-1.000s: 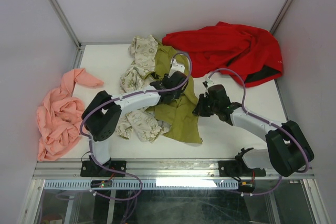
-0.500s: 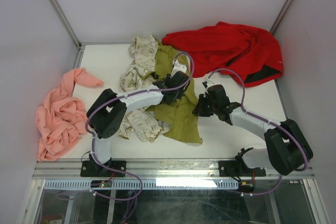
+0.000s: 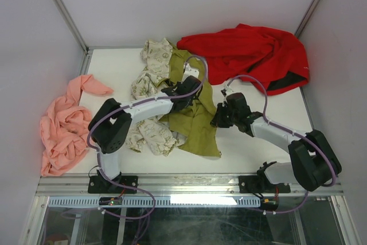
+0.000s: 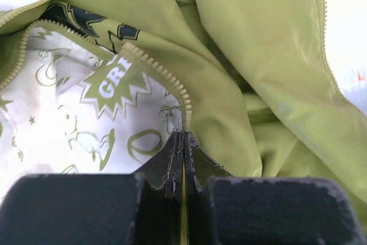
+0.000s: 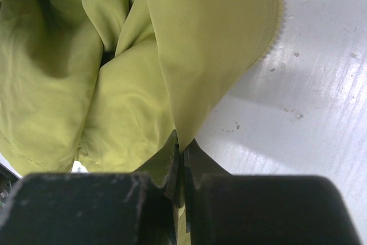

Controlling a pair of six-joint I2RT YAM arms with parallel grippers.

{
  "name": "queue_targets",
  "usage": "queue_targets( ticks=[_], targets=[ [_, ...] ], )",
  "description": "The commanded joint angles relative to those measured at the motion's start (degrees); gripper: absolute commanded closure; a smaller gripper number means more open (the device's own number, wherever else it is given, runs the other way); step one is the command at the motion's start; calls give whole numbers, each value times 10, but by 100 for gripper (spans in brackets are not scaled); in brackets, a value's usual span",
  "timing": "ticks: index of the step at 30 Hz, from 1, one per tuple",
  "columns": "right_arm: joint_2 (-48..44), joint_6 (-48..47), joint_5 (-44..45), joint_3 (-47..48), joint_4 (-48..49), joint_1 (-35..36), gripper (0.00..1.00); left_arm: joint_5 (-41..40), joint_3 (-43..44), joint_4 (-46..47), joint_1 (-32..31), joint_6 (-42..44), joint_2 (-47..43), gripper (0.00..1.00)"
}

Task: Zip up the jacket

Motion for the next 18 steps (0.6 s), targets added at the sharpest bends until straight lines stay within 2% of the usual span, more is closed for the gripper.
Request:
queue_targets(
  ticks=[1,5,9,12,15,17,18],
  targets=[
    [6,-12,25,27,18,0,98,24,-18,-23,3,-4,-85,100],
    [8,-24,41,55,3,-10,98,88,-49,-102,-8,-21,-165,100],
    [20,-38,51,97,-14,-29,98,187,-86,-175,-35,-43,-237,100],
    [30,-51,70,126,-30,-40,98,256,-134,-201,-58,-68,-293,100],
    [39,-62,86,147,-40,-45,98,272,-182,-204,-73,-101,-330,100],
    [43,-64,86,149,-40,-44,98,225,-198,-202,-73,-116,-344,80],
    [45,-64,82,149,-38,-45,98,201,-197,-202,-73,-117,-344,74]
  ],
)
